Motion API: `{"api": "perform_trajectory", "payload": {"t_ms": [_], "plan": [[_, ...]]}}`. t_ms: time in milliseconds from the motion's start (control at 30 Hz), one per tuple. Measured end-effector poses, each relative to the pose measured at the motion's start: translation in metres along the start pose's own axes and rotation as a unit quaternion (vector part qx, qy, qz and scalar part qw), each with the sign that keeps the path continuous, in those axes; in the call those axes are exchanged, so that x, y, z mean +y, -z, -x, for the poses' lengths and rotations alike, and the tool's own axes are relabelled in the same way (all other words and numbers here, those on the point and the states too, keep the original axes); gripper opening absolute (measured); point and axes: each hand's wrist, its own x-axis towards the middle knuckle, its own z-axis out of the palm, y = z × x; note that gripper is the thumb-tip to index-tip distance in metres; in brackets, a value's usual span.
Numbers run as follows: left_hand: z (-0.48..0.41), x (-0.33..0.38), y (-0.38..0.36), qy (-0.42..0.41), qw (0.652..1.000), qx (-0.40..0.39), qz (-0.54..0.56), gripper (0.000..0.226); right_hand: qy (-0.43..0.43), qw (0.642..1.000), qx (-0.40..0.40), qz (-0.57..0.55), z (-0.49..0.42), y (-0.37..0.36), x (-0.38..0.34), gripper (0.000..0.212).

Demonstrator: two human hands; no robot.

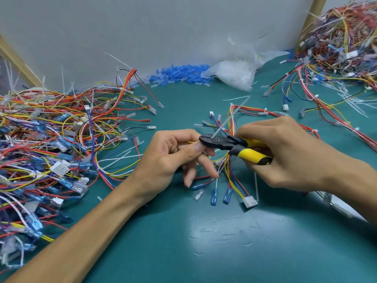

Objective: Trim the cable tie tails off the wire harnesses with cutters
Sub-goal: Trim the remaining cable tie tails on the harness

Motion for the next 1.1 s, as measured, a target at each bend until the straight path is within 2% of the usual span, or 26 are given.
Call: {"api": "perform_trajectory", "payload": {"t_ms": [133,267,433,533,733,933,1100], "plan": [[-0.002,0.000,-0.001,0.009,0.999,-0.003,0.034,0.028,-0.015,1.000,0.015,-0.015,-0.001,-0.002,0.000,0.011],[-0.001,0.000,0.001,0.022,0.998,-0.056,0.036,0.040,-0.010,0.999,0.031,-0.014,-0.001,-0.004,0.000,0.008],[-0.001,0.000,-0.001,0.028,0.998,-0.053,0.027,0.032,-0.006,0.998,0.067,-0.020,-0.002,-0.010,0.000,0.020],[0.000,0.001,0.000,0.041,0.997,-0.048,0.032,0.035,-0.013,0.996,0.080,-0.028,-0.003,-0.014,-0.002,0.022],[0.000,0.006,0.016,0.139,0.968,-0.152,0.142,0.059,-0.014,0.996,0.091,-0.016,-0.003,-0.013,0.001,0.016],[0.000,0.004,0.011,0.132,0.971,-0.118,0.159,0.024,-0.001,0.995,0.095,-0.018,-0.002,-0.012,0.003,0.021],[0.000,0.000,0.003,0.089,0.985,-0.070,0.133,0.027,-0.006,0.996,0.088,-0.002,-0.002,-0.009,0.005,0.016]]}}
